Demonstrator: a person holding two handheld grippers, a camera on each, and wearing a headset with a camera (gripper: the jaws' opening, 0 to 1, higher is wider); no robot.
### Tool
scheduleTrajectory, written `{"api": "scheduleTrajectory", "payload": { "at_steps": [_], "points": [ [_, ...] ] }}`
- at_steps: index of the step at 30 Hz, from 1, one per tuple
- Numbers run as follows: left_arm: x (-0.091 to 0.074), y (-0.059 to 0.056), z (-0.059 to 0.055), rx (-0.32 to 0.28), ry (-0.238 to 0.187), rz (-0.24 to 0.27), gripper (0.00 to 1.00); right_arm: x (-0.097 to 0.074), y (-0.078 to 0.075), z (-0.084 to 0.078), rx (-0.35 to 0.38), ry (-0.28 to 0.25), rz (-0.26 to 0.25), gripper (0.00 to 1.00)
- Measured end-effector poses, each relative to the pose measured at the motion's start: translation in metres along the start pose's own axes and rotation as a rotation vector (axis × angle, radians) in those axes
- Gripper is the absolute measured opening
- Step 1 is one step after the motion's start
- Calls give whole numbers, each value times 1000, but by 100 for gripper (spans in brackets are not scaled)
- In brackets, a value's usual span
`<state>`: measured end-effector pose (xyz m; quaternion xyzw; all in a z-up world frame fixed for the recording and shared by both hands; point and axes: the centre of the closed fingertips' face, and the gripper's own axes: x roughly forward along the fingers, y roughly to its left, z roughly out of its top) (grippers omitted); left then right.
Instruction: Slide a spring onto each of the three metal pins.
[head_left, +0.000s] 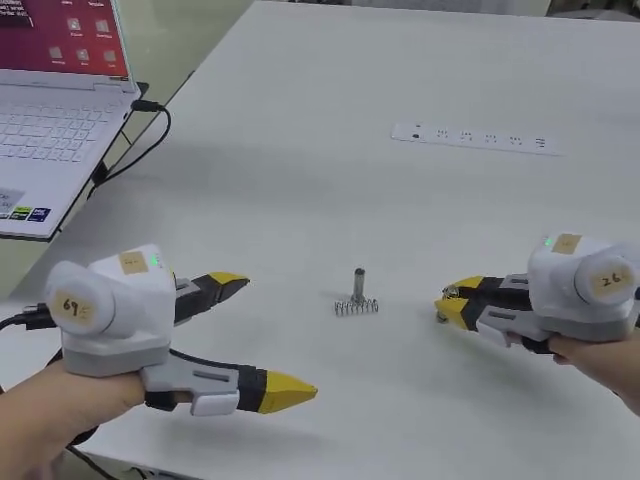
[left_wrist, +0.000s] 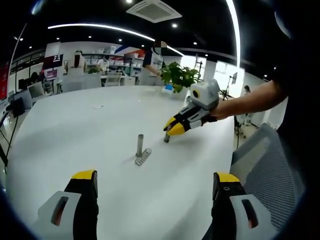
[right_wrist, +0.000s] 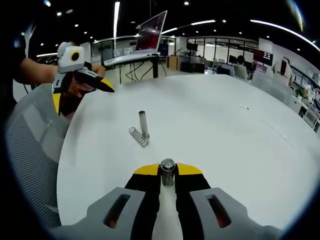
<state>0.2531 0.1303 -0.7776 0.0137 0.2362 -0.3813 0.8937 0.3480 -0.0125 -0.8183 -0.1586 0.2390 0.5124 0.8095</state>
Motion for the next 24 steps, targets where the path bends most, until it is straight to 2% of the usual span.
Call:
{"api": "scheduleTrajectory", "payload": {
  "at_steps": [2,4,6,18,24],
  "points": [
    [1,-1,1,1,-1,-2,93,0,0,-2,-9,13,5,9],
    [1,-1,1,3,0,-5,93,0,1,-8,-27,54,12,9],
    [2,-1,2,6,1,-8,93,1,2,-10,-32,62,12,9],
    [2,-2,3,10,3,-14,92,-3,-1,-10,-15,57,-8,23],
    [3,-3,4,13,5,-18,92,-8,2,-7,-16,50,3,25]
  ]
}}
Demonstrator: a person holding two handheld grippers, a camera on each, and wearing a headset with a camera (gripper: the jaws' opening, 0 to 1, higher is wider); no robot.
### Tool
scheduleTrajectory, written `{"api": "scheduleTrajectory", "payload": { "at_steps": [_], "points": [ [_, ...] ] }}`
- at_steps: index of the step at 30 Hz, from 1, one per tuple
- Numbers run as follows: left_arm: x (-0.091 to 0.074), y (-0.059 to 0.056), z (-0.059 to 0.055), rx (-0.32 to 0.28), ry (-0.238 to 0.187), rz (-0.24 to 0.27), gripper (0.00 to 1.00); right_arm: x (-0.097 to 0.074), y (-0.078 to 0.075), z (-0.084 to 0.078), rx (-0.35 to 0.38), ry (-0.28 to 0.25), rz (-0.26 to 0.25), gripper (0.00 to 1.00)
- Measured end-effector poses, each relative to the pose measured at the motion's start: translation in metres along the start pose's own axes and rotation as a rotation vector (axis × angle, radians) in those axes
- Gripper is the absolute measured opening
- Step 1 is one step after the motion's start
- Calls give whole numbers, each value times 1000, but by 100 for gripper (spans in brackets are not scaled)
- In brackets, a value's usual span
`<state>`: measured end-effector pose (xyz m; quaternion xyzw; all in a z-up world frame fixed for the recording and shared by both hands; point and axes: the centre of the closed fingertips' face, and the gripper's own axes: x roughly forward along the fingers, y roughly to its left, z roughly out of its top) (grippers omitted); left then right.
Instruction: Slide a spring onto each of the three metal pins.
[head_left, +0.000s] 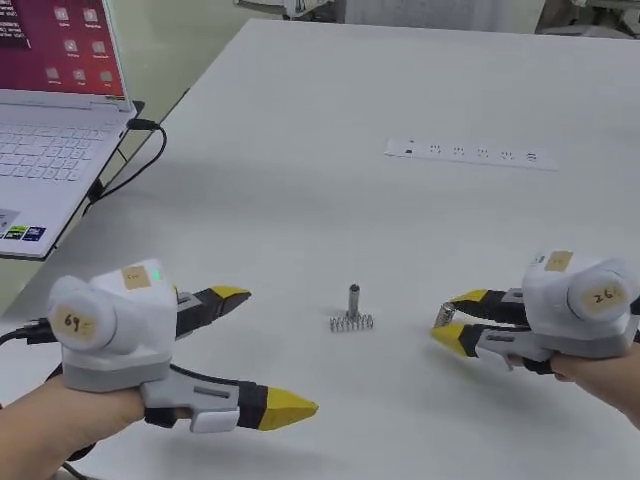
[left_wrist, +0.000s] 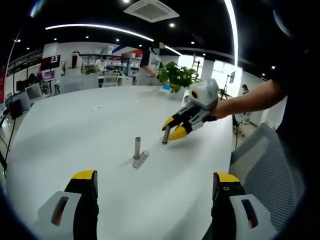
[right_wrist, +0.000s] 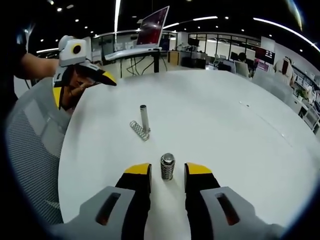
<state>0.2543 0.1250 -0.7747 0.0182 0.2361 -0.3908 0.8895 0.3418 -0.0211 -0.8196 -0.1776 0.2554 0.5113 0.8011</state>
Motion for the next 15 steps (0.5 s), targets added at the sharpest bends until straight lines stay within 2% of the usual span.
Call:
{"api": "scheduleTrajectory", "payload": {
  "at_steps": [4,15],
  "points": [
    [0,-1,1,1,-2,-2,93,-1,4,1,2,-6,14,29],
    [-1,0,3,6,-1,5,93,-5,4,3,-14,-19,5,36]
  ]
}}
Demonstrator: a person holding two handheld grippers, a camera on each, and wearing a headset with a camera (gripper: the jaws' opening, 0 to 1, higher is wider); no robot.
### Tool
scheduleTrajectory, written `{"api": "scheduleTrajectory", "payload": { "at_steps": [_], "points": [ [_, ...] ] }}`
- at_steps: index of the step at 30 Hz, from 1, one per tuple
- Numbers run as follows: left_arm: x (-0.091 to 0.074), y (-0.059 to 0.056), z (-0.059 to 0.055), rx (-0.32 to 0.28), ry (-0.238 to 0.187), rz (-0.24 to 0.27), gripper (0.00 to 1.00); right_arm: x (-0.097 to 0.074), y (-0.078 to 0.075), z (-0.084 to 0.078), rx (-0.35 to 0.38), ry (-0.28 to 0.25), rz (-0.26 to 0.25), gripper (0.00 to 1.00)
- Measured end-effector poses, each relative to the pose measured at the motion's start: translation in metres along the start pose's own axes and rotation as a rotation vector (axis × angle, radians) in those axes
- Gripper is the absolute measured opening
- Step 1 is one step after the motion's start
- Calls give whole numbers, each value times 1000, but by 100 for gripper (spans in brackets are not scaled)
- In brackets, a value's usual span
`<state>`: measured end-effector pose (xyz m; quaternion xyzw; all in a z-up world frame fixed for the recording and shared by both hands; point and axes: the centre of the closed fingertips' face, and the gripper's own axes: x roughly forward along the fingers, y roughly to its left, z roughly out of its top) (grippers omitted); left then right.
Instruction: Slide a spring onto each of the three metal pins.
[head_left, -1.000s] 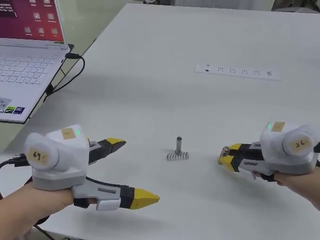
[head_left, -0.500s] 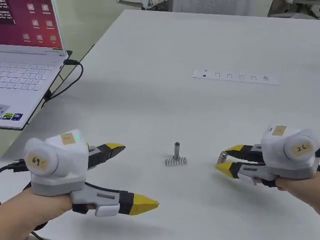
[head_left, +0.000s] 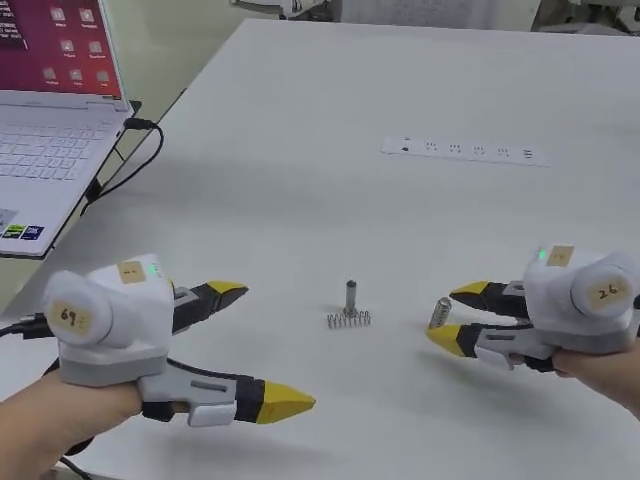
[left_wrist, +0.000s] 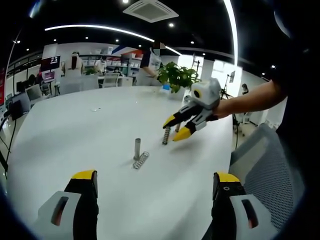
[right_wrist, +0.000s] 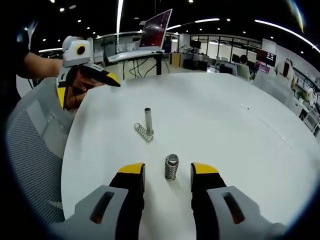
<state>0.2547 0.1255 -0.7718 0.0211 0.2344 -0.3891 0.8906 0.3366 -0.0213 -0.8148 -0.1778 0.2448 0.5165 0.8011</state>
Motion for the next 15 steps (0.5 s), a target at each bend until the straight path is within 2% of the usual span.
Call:
{"api": "scheduleTrajectory", "payload": {
  "at_steps": [7,15],
  "points": [
    [1,0,-1,-1,1,1,93,-4,-3,6,-4,-26,-23,46],
    [1,1,0,-2,-2,10,92,-13,3,6,25,-43,-36,54]
  ]
}}
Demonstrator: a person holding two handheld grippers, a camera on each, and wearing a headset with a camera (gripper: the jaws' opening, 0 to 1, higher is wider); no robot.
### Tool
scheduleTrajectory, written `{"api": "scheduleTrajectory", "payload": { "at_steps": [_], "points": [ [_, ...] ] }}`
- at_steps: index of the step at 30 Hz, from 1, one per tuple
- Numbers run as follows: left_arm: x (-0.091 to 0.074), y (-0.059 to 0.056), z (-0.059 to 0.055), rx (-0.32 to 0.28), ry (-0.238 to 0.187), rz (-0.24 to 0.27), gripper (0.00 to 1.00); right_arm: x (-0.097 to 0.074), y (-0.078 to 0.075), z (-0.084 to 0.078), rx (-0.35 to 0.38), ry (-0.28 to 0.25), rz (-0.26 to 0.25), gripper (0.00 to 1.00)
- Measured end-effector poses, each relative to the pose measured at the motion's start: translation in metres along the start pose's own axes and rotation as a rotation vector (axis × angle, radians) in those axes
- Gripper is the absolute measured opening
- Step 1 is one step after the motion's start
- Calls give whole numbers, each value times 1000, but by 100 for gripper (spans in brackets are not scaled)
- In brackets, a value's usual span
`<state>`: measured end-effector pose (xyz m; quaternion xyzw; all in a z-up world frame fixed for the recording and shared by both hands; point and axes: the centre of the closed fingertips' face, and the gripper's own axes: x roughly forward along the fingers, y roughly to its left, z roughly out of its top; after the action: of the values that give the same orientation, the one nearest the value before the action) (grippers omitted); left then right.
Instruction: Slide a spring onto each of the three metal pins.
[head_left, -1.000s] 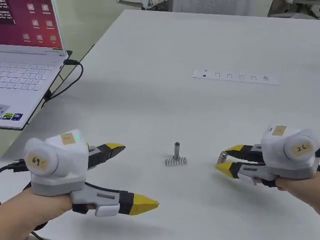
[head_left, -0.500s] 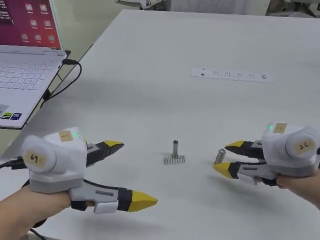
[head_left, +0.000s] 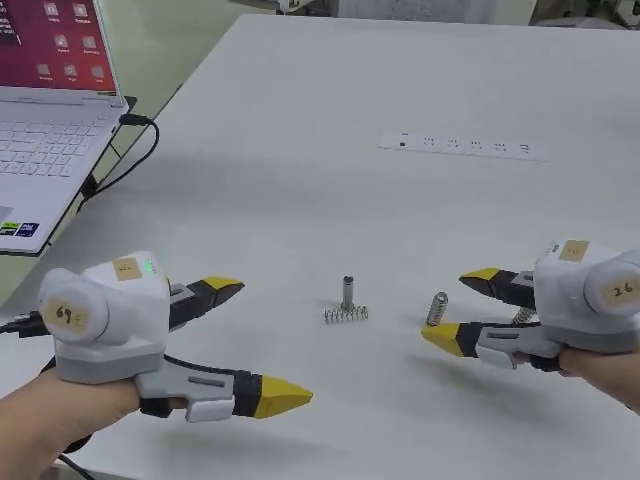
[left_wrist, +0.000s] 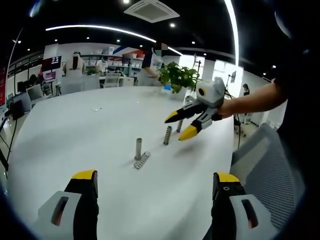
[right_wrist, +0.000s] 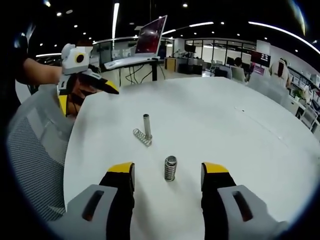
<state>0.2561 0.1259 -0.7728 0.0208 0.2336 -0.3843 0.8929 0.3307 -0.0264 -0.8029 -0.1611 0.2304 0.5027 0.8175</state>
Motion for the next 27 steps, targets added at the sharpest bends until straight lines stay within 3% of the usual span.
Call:
{"api": "scheduleTrajectory", "payload": {
  "at_steps": [10,15,27],
  "points": [
    [0,-1,-2,-5,6,0,92,-14,7,17,5,-56,-20,65],
    [0,-2,-3,-7,7,-2,92,-20,12,29,-50,-76,-18,64],
    [-1,-1,1,-3,-3,-2,93,-22,25,66,-104,-150,29,60]
  ]
}}
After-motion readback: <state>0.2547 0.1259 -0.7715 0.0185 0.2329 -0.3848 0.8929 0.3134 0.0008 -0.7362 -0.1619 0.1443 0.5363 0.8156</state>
